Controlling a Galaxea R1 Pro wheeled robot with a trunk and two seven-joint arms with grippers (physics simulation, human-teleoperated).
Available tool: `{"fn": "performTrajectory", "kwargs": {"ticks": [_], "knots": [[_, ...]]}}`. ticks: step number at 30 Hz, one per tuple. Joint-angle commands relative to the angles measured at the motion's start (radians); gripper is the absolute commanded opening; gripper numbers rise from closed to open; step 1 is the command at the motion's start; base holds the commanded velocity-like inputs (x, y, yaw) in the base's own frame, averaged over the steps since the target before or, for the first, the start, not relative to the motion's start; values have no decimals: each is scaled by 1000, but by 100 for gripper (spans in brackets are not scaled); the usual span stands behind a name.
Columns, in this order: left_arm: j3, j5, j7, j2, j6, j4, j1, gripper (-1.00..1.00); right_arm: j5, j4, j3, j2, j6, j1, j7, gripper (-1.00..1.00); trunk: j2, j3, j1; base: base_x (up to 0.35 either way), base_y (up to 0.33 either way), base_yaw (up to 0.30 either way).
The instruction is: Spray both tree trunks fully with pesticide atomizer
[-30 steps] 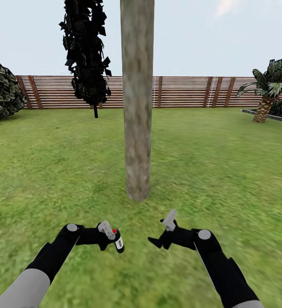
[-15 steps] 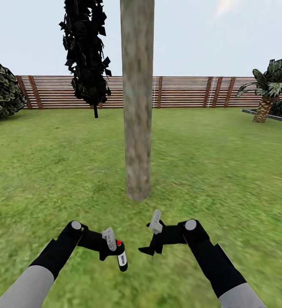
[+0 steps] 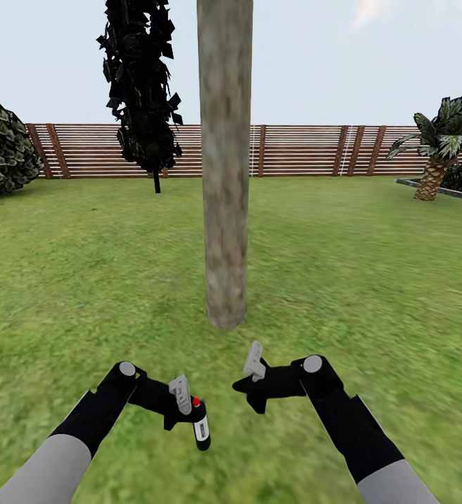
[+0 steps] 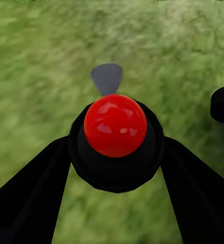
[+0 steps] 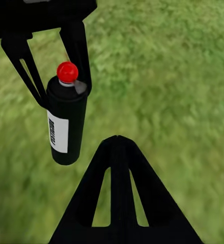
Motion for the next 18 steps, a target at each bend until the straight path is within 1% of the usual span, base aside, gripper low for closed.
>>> {"fn": "performTrajectory", "kwargs": {"ticks": [1, 4, 13, 18], "knots": [[0, 1, -1, 0, -1, -1, 0, -100, 0, -4, 0, 0, 1, 0, 0, -100, 0, 0, 0, 0, 0, 0], [0, 3, -2, -10, -3, -1, 0, -100, 0, -16, 0, 0, 2, -2, 0, -100, 0, 0, 0, 0, 0, 0], [1, 4, -4, -64, -3, 4, -1, -100, -1, -24, 0, 0, 4, -6, 5, -100, 0, 0, 0, 0, 0, 0], [2, 6, -3, -73, 0, 6, -1, -100, -3, -24, 0, 0, 4, -6, 5, -100, 0, 0, 0, 0, 0, 0]]}}
